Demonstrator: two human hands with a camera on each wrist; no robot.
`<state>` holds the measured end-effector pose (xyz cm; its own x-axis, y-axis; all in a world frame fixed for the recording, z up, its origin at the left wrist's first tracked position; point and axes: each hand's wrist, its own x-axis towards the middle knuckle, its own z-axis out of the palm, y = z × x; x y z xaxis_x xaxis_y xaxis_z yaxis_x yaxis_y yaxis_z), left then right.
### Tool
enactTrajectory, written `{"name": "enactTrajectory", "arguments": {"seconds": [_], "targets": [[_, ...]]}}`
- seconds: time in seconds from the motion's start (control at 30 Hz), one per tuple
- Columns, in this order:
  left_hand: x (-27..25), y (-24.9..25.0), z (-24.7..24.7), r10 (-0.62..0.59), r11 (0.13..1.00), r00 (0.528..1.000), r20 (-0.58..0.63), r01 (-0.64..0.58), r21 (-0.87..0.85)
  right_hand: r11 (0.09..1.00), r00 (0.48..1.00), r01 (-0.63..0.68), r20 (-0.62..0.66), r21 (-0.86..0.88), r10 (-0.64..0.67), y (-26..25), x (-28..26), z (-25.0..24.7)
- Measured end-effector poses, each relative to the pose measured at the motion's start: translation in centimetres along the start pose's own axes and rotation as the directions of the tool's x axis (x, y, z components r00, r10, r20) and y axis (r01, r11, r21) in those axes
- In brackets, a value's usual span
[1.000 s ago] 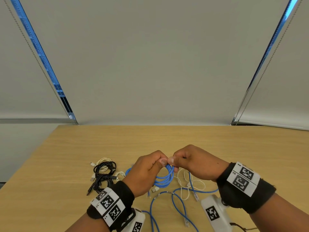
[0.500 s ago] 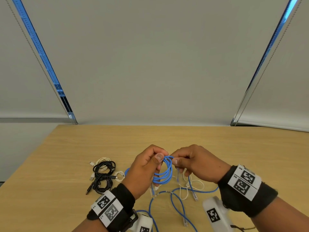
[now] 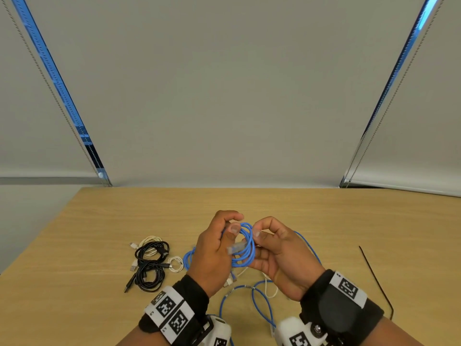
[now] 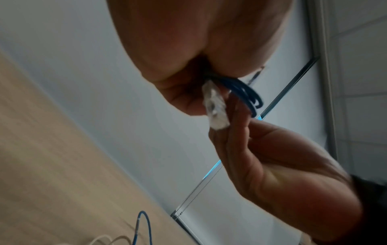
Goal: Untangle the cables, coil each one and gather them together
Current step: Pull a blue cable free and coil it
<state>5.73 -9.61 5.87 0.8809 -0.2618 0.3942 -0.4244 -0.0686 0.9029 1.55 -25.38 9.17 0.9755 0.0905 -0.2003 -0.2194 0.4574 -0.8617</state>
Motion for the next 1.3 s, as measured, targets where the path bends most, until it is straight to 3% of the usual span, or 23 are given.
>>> {"name": "enactTrajectory", "arguments": {"seconds": [0.2,0.43,0.6,0.67,0.87,0.93,1.03,1.1,1.17,1.3], "targets": [[0.3,-0.4,-0.5,0.177,0.948,0.984,-0.027,-0.163,0.273,0.936,1.000,0.011,-0.019,-0.352,-0.018,0.9,-0.5,0.4],[0.1,-0.5,-1.4,-0.113,0.981,0.987,0.113,0.093,0.168,0.883,0.999,-0.015,-0.048,-0.469,-0.008,0.3,0.2,-0.3],[0.4,0.3,-1.5,-0.365,0.922,0.915,0.170,0.380,-0.068,0.860,0.999,0.036,0.012,-0.510,-0.035,-0.3,0.6,-1.1],[0.4,0.6,-1.4,-0.376,0.916,0.914,0.155,0.391,-0.086,0.873,0.998,0.056,0.031,-0.485,-0.047,-0.5,0.7,-1.4],[0.5,1.5,-1.4,-0.324,0.943,0.936,0.135,0.308,0.130,0.845,0.982,0.176,0.155,-0.504,-0.112,-0.7,0.6,-1.8],[0.7,2.0,-1.5,-0.399,0.914,0.898,0.186,0.406,0.001,0.834,0.965,0.235,0.224,-0.500,-0.137,-1.1,0.6,-2.1],[0.6,2.3,-1.8,-0.461,0.788,0.827,0.321,0.548,-0.281,0.823,0.950,0.268,0.279,-0.502,-0.139,-1.5,0.8,-2.8],[0.2,2.1,-1.4,-0.448,0.784,0.847,0.287,0.526,-0.329,0.771,0.956,0.279,0.243,-0.573,-0.166,-1.4,0.8,-3.2],[-0.1,1.8,-0.7,-0.420,0.846,0.889,0.185,0.457,-0.275,0.697,0.961,0.278,0.180,-0.661,-0.212,-1.0,0.8,-3.5],[-0.1,1.1,0.1,-0.336,0.937,0.942,0.009,0.336,-0.099,0.486,0.981,0.193,0.175,-0.852,-0.084,-0.3,0.5,-3.0]]}}
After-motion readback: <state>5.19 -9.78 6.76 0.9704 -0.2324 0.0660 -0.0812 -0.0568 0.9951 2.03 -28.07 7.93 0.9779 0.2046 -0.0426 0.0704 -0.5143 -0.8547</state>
